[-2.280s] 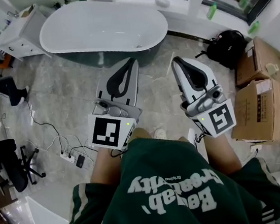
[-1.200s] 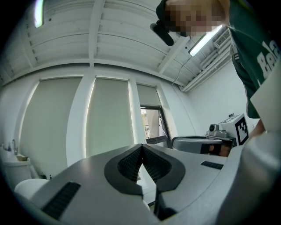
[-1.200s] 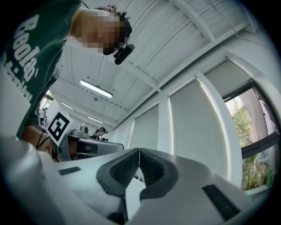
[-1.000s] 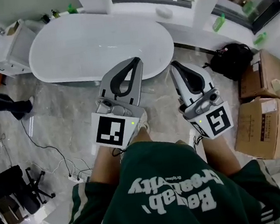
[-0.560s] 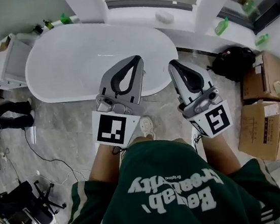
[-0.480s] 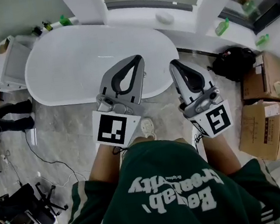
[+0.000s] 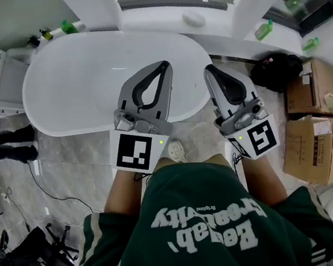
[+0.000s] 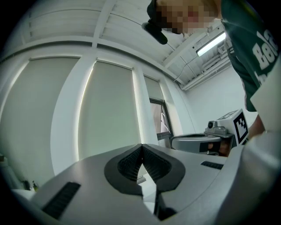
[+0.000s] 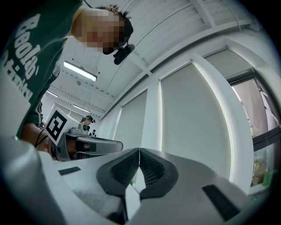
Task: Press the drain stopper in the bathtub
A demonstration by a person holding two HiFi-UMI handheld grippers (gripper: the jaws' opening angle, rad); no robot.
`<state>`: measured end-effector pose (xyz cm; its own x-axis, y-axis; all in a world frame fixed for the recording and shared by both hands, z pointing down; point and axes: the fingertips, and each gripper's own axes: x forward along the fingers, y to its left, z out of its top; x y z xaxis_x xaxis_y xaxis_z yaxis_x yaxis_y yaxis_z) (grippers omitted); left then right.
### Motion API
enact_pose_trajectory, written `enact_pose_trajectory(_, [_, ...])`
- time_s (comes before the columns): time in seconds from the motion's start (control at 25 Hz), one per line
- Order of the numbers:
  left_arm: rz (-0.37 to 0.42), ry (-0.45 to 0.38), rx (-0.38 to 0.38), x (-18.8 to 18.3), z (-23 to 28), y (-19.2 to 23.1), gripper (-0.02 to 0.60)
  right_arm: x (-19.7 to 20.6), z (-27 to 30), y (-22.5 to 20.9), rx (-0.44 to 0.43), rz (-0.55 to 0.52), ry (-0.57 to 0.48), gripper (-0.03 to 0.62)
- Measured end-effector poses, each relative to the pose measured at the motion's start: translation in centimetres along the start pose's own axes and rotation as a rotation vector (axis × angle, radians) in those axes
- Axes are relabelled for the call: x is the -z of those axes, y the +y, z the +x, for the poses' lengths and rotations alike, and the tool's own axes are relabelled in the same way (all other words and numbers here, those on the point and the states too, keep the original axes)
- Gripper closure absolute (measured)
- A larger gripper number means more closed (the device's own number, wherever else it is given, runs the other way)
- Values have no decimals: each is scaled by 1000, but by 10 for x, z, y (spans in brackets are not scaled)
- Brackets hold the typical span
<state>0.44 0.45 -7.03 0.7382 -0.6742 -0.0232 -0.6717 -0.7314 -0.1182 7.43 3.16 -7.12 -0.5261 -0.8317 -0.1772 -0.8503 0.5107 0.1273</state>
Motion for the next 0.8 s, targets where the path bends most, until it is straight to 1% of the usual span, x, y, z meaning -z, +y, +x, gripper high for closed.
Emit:
enact_pose_trajectory(0.2, [-11, 12, -10, 14, 4, 16, 575, 13, 3, -3, 18, 6, 35, 580])
enact_pose_trajectory(0.4, [-25, 21, -30, 23, 1, 19, 576, 16, 0, 1, 4, 6, 55, 580])
enact_pose_trajectory(0.8, [25, 24, -82, 20, 12, 15, 575, 27, 8, -7, -64, 18, 72, 580])
